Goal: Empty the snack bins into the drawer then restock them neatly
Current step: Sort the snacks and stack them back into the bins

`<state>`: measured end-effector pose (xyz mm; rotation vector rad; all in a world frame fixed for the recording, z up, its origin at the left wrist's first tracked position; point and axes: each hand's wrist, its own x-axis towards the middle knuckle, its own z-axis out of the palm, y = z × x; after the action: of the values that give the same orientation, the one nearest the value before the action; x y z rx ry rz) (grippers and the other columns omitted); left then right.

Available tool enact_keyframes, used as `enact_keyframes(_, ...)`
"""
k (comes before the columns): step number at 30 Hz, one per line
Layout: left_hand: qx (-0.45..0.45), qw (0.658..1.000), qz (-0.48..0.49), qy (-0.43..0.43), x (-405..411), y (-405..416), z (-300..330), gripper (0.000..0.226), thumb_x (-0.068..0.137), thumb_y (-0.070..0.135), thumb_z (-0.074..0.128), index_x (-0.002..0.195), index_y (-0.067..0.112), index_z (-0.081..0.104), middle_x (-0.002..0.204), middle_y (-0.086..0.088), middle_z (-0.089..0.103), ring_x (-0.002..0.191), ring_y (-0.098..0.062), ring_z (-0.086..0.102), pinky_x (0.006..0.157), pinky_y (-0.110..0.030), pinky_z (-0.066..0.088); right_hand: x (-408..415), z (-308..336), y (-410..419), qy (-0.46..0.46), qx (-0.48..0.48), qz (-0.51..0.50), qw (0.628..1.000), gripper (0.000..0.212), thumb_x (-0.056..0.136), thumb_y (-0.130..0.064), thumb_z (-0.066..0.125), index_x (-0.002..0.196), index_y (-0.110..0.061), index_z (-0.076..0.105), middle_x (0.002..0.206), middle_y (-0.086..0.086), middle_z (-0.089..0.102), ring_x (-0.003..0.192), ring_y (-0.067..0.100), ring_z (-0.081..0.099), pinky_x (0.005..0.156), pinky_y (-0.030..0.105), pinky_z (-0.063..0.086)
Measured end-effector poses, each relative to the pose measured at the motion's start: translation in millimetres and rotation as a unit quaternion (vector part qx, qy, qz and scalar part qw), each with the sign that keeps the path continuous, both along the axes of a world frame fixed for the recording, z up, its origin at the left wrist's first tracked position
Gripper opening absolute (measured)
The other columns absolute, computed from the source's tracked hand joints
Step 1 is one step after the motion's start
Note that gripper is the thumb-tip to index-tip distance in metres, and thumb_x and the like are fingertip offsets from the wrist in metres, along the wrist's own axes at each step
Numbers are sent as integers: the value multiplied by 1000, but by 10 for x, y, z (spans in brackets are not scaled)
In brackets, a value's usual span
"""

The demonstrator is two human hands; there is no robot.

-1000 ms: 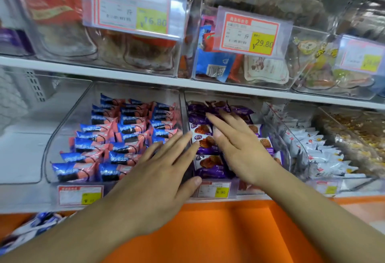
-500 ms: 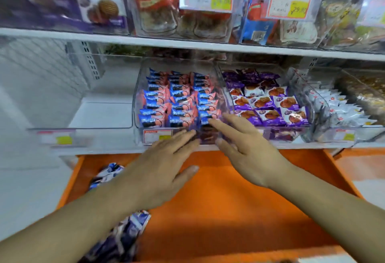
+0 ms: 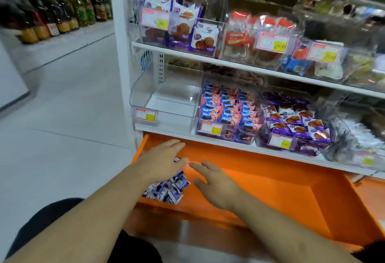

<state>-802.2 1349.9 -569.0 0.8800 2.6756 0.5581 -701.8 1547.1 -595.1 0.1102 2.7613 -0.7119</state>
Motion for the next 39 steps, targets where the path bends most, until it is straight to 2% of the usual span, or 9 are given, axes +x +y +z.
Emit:
enact_keyframes(7,-85,995,22,-38,66,-184,-75,75,103,53,54,164,20,26,170,0,23,154,-19,27,125,-33,24,-8,-273,50,-12,-18,23,1000,62,105,-52,50,162,-46,25,170,0,25,152,22,33,123,37,28)
enact_keyframes(11,-111,993,38,-26,-287,-65,-247,78,96,46,68,160,19,33,162,-3,38,146,-22,40,119,-32,34,-193,-605,216,-41,-45,26,998,70,102,-50,56,163,-44,21,171,-2,23,156,24,26,124,42,30)
enact_keyframes(21,-146,977,98,-118,-1385,29,-1998,101,96,36,71,166,28,0,172,-14,-12,159,-33,-8,127,-39,11,-1609,-1997,129,-115,-55,47,991,84,102,-26,66,166,-42,14,175,2,1,159,29,18,119,37,37)
enact_keyframes(23,-134,976,125,-114,-1474,59,-2222,91,100,37,66,167,25,5,173,-15,-1,160,-32,-2,127,-40,15,-1742,-2269,42,-119,-25,64,990,79,104,-26,62,166,-38,16,175,1,1,159,30,14,125,42,29)
enact_keyframes(25,-109,980,138,-98,-1493,83,-2360,71,102,30,63,163,24,27,166,-11,31,153,-30,28,121,-35,31,-1781,-2499,-10,-108,15,69,992,74,101,-20,63,163,-38,26,172,-3,9,152,37,26,119,47,37)
enact_keyframes(28,-61,981,168,-70,-1459,95,-2390,55,97,20,68,148,33,54,141,-5,61,104,-22,68,93,-33,58,-1717,-2648,15,-95,9,22,995,71,93,-8,67,149,-45,44,162,-8,25,137,32,40,105,42,52)
enact_keyframes(32,-20,987,153,-47,-1422,119,-2251,43,96,21,71,137,32,64,114,2,76,79,-14,71,75,-30,61,-1652,-2466,145,-70,-69,-44,994,46,95,-14,66,131,-43,62,138,-7,56,104,20,66,73,35,62)
enact_keyframes(35,30,986,148,-72,-1382,193,-2075,42,96,27,71,135,37,64,99,10,75,65,-3,66,62,-18,57,-1558,-2089,251,-81,-157,-124,977,33,101,-30,62,133,-33,56,119,-3,68,73,19,69,50,35,54)
enact_keyframes(39,124,977,114,-130,-1236,330,-1611,38,96,23,72,132,35,66,116,30,60,106,9,54,87,-1,37,-1351,-1433,374,-104,-236,-182,949,20,100,-27,62,119,-22,58,111,10,70,72,25,58,62,42,46)
